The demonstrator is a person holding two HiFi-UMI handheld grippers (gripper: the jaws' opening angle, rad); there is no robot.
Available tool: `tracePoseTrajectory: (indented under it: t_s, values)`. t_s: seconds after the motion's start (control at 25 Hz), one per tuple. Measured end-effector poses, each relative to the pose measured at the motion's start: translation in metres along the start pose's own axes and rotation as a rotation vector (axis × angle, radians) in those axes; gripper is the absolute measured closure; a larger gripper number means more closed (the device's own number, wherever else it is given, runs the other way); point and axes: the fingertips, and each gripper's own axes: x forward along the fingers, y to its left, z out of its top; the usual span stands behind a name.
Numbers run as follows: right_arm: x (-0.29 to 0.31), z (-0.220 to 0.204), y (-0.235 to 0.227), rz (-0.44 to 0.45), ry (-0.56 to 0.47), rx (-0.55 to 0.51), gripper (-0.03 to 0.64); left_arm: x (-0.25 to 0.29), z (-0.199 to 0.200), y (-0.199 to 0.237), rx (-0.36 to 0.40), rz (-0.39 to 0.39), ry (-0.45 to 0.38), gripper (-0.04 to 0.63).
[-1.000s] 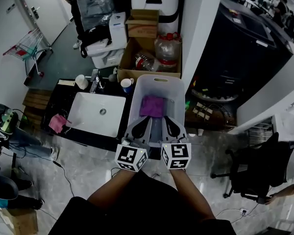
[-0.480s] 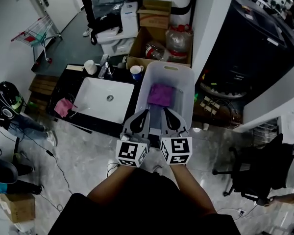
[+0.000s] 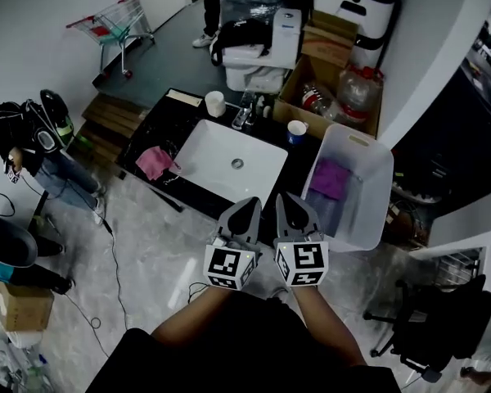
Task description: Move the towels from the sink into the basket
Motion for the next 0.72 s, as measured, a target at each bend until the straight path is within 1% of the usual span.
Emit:
tracePoseTrajectory:
  t_s: [0.16,0.48,0.6,0.72]
  values:
    - [0.042,-0.002,0.066,0.05,0.03,0.001,0.597,-0.034,0.006,0.07,0.0,0.054,0.007,0.592]
    - [0.125,-0.007,0.199,0.135,0.079,-0.028,0.597,-0.102,0.006,0.209,-0.034,0.143,0.026,0.592]
    - [0.155,-0.014,0.243,0.153,0.099,-0.037,0.597,-0.124,0.003,0.255,-0.055,0.159,0.03,0.592]
    - [0.182,-0.029,0.278,0.159,0.129,-0.063,0.597,-0.143,-0.003,0.294,-0.075,0.189,0.027,0.592]
